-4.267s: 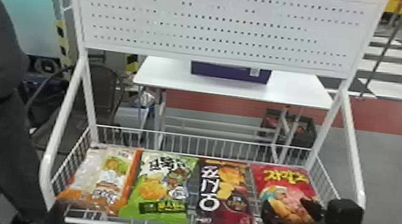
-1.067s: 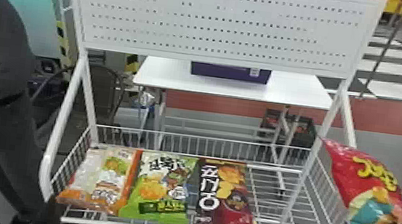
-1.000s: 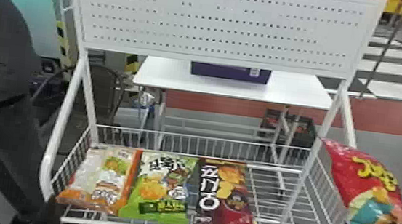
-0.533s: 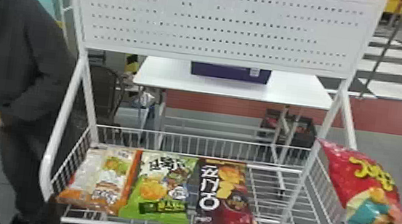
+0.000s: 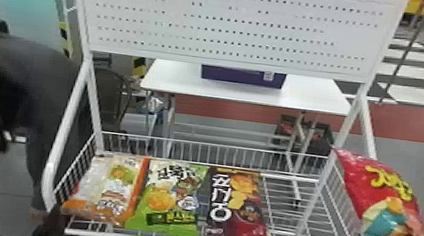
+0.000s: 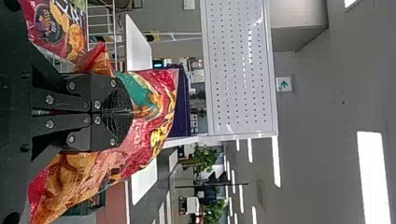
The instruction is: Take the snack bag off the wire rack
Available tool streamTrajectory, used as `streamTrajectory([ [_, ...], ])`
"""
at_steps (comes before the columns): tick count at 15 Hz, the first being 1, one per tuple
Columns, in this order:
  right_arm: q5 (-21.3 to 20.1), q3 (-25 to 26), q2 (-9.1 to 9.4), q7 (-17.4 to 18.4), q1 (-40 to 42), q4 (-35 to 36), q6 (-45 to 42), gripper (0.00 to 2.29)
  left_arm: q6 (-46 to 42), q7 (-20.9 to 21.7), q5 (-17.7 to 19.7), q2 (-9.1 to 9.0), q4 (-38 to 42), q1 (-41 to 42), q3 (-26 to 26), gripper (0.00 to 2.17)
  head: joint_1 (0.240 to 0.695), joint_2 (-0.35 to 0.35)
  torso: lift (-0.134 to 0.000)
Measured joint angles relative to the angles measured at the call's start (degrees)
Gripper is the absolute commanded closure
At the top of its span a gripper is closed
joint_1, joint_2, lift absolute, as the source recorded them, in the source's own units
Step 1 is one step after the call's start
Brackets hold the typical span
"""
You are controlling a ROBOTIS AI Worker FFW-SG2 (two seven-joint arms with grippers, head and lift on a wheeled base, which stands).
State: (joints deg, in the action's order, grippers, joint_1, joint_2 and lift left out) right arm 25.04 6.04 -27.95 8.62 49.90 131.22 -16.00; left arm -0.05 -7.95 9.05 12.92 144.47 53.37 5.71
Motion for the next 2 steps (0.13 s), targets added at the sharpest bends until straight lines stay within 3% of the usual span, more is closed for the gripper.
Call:
streamTrajectory([
  [2,-0.2,-0.2,0.00,0.1,-0.2,0.0,0.2,2.19,0.0,0.0,0.0,0.00,-0.1,-0.1,0.0,0.16,0.499,0.000,0.000],
])
